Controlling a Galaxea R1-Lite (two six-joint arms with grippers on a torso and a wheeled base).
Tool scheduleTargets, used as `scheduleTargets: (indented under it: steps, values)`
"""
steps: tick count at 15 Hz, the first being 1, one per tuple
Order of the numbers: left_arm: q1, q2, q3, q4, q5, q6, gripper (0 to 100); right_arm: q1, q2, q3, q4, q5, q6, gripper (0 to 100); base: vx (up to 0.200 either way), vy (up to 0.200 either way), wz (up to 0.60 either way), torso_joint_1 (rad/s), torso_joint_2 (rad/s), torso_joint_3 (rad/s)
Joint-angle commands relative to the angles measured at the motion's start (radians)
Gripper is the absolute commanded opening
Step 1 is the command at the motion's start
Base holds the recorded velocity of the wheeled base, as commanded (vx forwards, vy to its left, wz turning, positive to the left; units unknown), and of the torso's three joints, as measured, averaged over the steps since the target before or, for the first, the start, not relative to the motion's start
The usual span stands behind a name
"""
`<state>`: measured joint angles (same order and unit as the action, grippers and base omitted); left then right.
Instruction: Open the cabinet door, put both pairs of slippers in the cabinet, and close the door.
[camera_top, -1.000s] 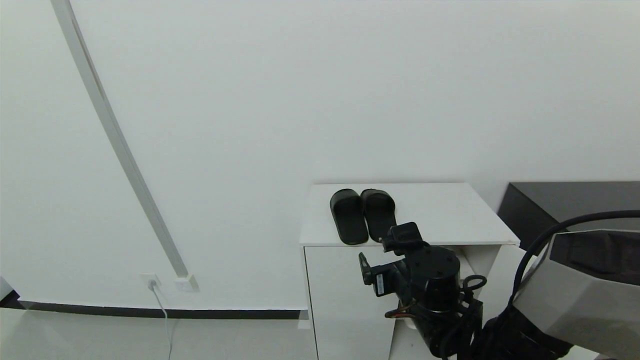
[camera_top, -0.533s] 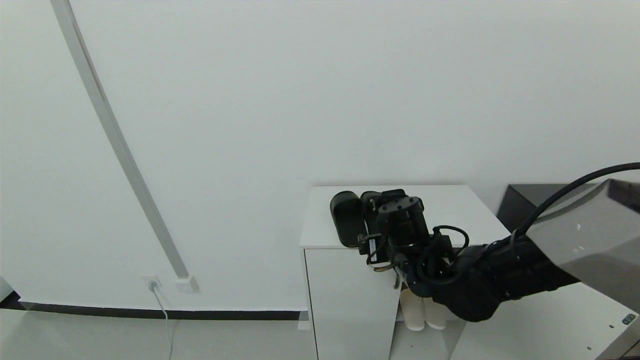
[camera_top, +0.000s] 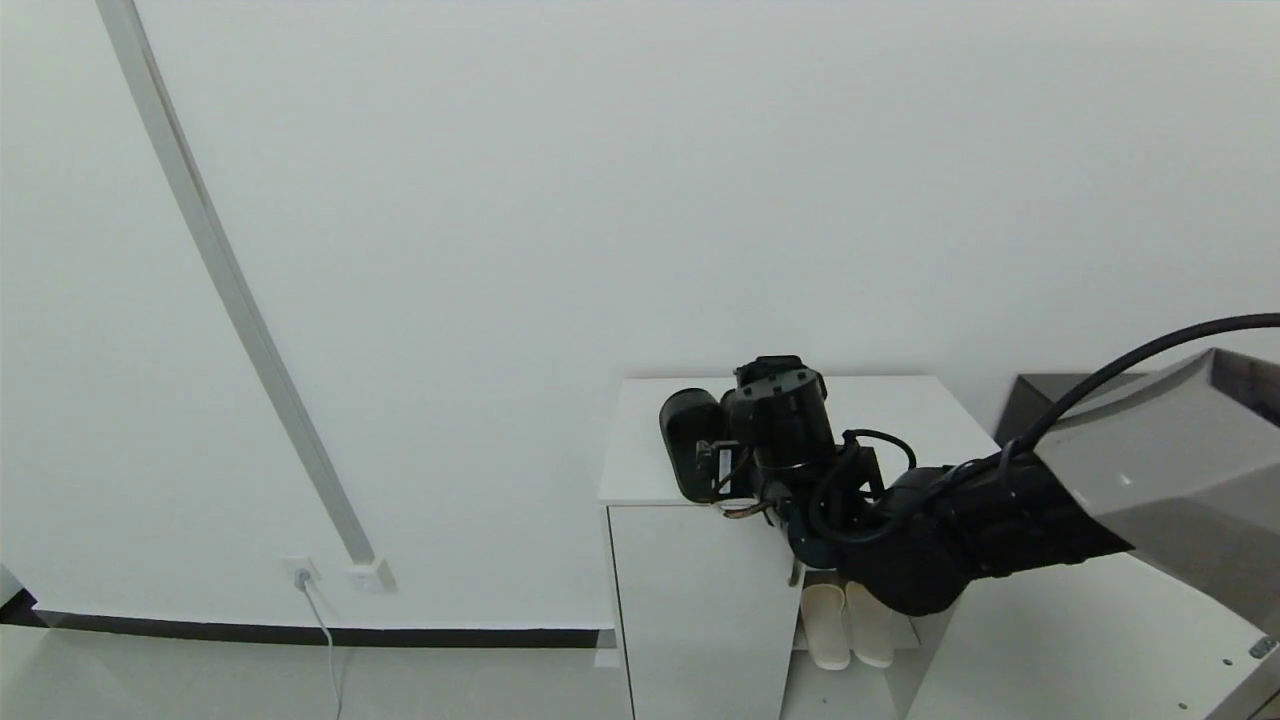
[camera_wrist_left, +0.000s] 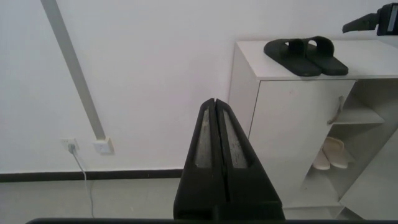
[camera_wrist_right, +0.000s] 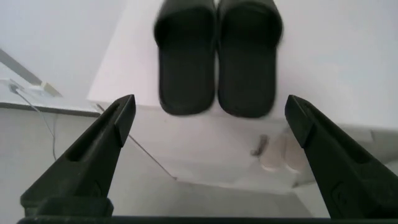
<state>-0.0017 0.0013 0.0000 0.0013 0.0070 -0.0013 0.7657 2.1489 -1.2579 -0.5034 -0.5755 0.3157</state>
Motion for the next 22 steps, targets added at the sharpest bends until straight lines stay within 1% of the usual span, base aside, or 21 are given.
scheduleTargets:
  steps: [1, 5, 8, 12, 14, 15, 18, 22]
  values:
    - [0.000, 0.000, 0.000, 0.000, 0.001, 0.000, 0, -0.002, 0.063, 0.014, -0.017, 0.000, -0.004, 100, 0.200, 0.000, 0.00, -0.002, 0.00, 0.012]
    - [0.000, -0.001, 0.000, 0.000, 0.002, -0.003, 0, -0.006, 0.126, 0.011, -0.049, 0.000, -0.004, 100, 0.200, 0.000, 0.00, 0.012, 0.00, 0.000]
    - [0.000, -0.001, 0.000, 0.000, 0.002, -0.003, 0, -0.025, 0.177, -0.017, -0.084, 0.006, -0.010, 100, 0.000, 0.000, 0.00, 0.000, 0.00, 0.000]
    - [0.000, -0.001, 0.000, 0.000, 0.004, -0.003, 0, -0.069, 0.282, -0.137, -0.109, 0.011, -0.052, 100, 0.000, 0.000, 0.00, 0.000, 0.00, 0.000]
    - [0.000, -0.001, 0.000, 0.000, 0.007, -0.006, 0, -0.089, 0.345, -0.186, -0.188, 0.057, -0.119, 100, 0.000, 0.000, 0.00, 0.000, 0.00, 0.000]
    - [0.000, -0.001, 0.000, 0.000, 0.007, -0.006, 0, -0.097, 0.364, -0.207, -0.195, 0.057, -0.138, 100, 0.000, 0.000, 0.00, 0.000, 0.00, 0.000]
    - [0.000, -0.001, 0.000, -0.001, 0.007, -0.005, 0, -0.108, 0.385, -0.233, -0.196, 0.059, -0.138, 100, 0.000, 0.000, 0.00, 0.000, 0.00, 0.000]
    - [0.000, -0.001, 0.000, 0.000, 0.007, -0.005, 0, -0.118, 0.436, -0.308, -0.190, 0.059, -0.141, 100, 0.000, 0.000, 0.00, 0.000, 0.00, 0.000]
